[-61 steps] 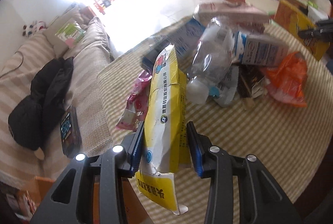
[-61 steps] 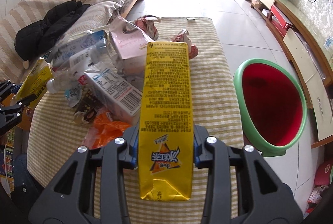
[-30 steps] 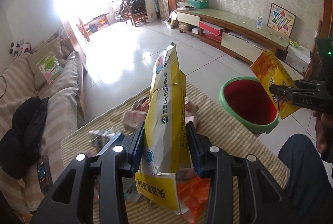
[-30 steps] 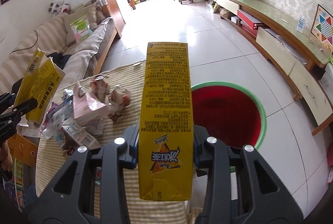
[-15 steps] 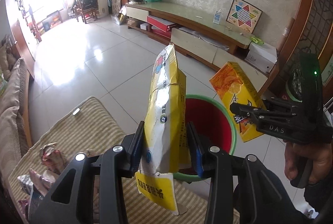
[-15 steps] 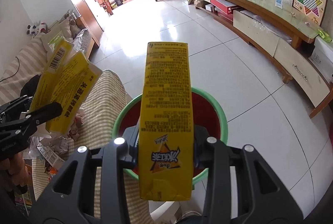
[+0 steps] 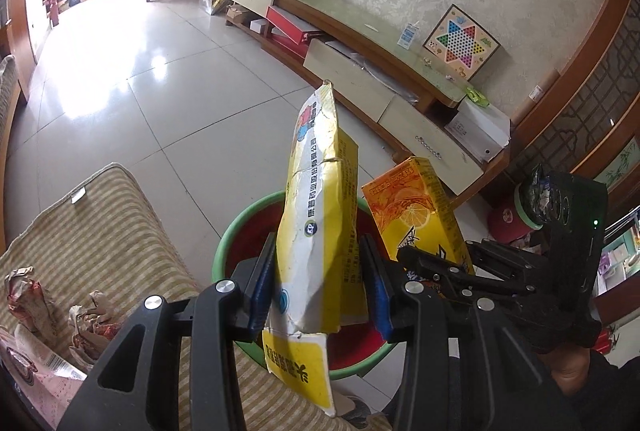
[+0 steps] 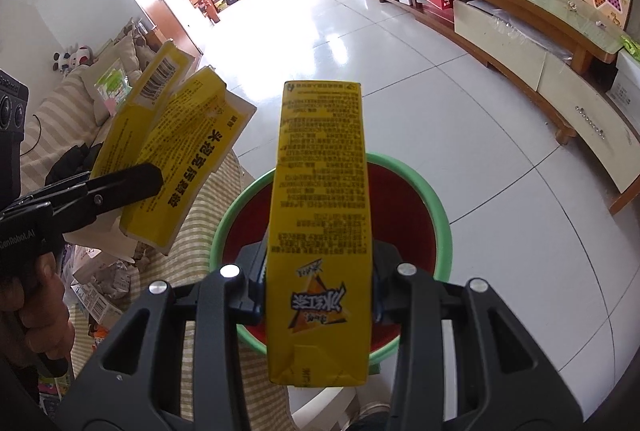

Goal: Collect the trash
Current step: 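Carry both held items over the red bucket and open both tools, then move both open tools back over the trash pile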

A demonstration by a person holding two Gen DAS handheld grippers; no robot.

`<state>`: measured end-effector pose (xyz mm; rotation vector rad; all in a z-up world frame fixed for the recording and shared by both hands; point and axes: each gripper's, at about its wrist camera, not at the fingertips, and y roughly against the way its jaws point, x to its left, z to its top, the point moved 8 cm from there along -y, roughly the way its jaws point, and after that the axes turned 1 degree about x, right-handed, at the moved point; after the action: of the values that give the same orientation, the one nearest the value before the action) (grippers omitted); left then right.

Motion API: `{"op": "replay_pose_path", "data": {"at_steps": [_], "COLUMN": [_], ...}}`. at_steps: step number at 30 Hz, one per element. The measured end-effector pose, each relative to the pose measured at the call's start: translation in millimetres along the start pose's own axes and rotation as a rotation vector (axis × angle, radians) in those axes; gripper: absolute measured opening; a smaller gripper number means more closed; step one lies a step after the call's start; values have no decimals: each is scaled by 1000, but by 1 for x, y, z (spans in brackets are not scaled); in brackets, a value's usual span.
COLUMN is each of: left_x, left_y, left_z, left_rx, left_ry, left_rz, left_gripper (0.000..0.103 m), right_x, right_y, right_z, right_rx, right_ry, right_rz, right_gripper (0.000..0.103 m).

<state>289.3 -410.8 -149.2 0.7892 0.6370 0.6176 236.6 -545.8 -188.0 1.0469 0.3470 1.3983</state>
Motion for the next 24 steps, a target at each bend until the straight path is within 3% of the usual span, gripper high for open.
{"op": "replay_pose_path", "data": {"at_steps": [3, 5, 8, 9, 13, 16, 24], "left_x": [-1, -1, 3, 4, 10, 15, 35], "left_y": [-2, 0, 7, 9, 21, 37, 96], "left_z": [2, 4, 7, 10, 11, 12, -1], "left_rx": [-1, -3, -28, -33, -50, -82, -155], "left_ry": [7, 22, 39, 46, 56, 59, 91], "left_rz": [-1, -11, -10, -16, -13, 6, 61], "left_gripper": [44, 54, 73, 74, 75, 91, 95], "right_x": [-1, -1, 0, -1, 2, 6, 30], "right_y": [-1, -1, 5, 7, 17, 23, 38], "right_z": [1, 2, 3, 5, 8, 9, 2], "right_rx": [2, 1, -19, -31, -53, -62, -71], "right_ry": [-1, -3, -7, -12, -11, -7, 48], "right_rz": [-5, -7, -17, -23, -32, -54, -143], "right_gripper": [37, 39, 65, 77, 88, 99, 99]}}
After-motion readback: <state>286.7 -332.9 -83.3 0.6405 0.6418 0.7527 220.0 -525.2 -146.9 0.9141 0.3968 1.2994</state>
